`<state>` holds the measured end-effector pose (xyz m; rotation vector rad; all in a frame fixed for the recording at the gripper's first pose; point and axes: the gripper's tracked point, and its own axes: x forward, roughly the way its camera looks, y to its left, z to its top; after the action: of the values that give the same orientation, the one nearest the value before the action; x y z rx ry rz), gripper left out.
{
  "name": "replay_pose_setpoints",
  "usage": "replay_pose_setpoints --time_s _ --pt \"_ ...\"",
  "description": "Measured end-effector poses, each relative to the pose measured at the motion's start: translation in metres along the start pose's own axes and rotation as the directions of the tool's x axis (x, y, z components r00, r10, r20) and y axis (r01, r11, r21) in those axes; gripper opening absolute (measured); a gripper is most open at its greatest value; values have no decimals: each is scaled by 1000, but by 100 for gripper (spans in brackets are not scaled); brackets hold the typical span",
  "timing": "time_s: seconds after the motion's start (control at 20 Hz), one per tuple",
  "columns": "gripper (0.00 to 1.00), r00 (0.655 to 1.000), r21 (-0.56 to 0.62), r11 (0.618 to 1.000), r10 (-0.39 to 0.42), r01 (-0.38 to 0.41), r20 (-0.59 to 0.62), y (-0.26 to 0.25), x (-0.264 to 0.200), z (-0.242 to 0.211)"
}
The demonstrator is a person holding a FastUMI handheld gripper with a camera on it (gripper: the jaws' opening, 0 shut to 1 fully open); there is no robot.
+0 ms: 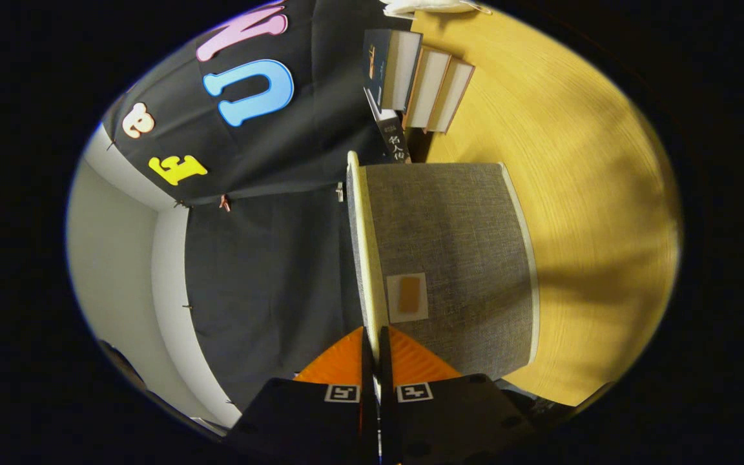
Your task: Open the storage box then place both shoes into the box .Put the left shoe in first, then the right shoe, with the right side of both shoes facing outward in a uniform manner.
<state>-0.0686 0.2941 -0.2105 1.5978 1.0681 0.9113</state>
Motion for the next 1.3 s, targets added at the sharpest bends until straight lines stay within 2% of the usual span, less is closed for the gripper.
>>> replay_pose_setpoints --time_s 0.25,0.45,0.55,0.9,1.15,1.3 --pt "5 1000 -61 998 27 -26 16 39 0 -4" --pt "5 999 -172 985 39 -33 32 86 16 -13" --pt "5 999 -219 975 45 -38 29 108 34 -21" --pt "6 999 -343 939 -37 24 -32 153 108 -47" --pt "9 995 -354 935 -46 10 -94 166 160 -68" --pt "16 990 -367 930 -42 -11 -135 171 184 -81"
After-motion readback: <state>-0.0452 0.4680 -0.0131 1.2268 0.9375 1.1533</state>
